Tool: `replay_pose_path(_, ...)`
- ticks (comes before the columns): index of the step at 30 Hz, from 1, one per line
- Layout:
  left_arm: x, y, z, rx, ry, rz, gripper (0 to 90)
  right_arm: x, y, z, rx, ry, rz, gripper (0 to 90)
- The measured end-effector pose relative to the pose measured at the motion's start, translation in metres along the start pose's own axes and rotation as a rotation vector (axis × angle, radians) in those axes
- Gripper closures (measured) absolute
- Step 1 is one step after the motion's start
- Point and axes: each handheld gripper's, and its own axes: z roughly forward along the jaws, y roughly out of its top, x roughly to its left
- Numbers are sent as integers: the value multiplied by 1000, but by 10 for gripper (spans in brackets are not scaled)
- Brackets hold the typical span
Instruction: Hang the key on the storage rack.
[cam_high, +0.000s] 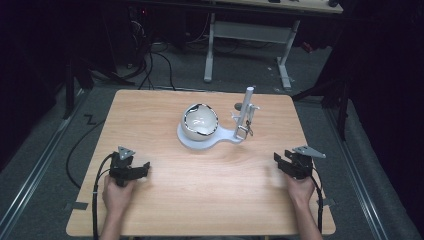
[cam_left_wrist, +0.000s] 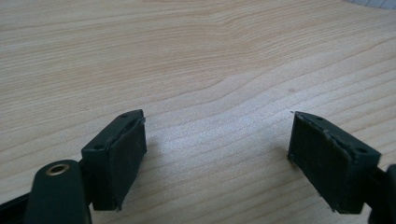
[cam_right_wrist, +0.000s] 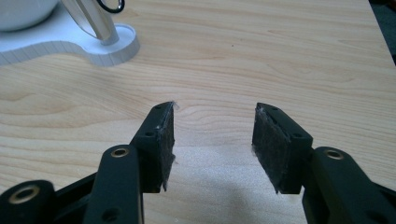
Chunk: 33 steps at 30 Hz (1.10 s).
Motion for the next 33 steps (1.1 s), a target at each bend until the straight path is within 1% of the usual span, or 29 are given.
replay_pose_path(2, 0, 0, 0, 0, 0, 0, 195, 0, -1, 2, 7, -1, -7, 486)
replay_pose_path(3, 0, 0, 0, 0, 0, 0, 195, 1, -1, 3, 12, -1, 0, 486)
replay_pose_path(6, 0, 0, 0, 0, 0, 0, 195, 2, -2, 6, 25, -5, -4, 485)
replay_pose_path(7, 0, 0, 0, 0, 0, 0, 195, 2, -2, 7, 26, -7, -14, 484)
replay_pose_path(10, 0, 0, 0, 0, 0, 0, 195, 2, -4, 10, 40, -9, -15, 483)
replay_pose_path(13, 0, 0, 0, 0, 0, 0, 195, 3, -4, 14, 50, -15, -32, 484)
replay_pose_path(14, 0, 0, 0, 0, 0, 0, 195, 4, -4, 14, 56, -16, -25, 484)
replay_pose_path(23, 0, 0, 0, 0, 0, 0, 195, 6, -7, 21, 90, -24, -43, 479)
replay_pose_path(28, 0, 0, 0, 0, 0, 0, 195, 6, -11, 27, 129, -23, -50, 436)
replay_pose_path(32, 0, 0, 0, 0, 0, 0, 195, 6, -11, 27, 132, -13, -60, 408)
replay_pose_path(33, 0, 0, 0, 0, 0, 1, 195, 6, -11, 27, 135, -11, -56, 406)
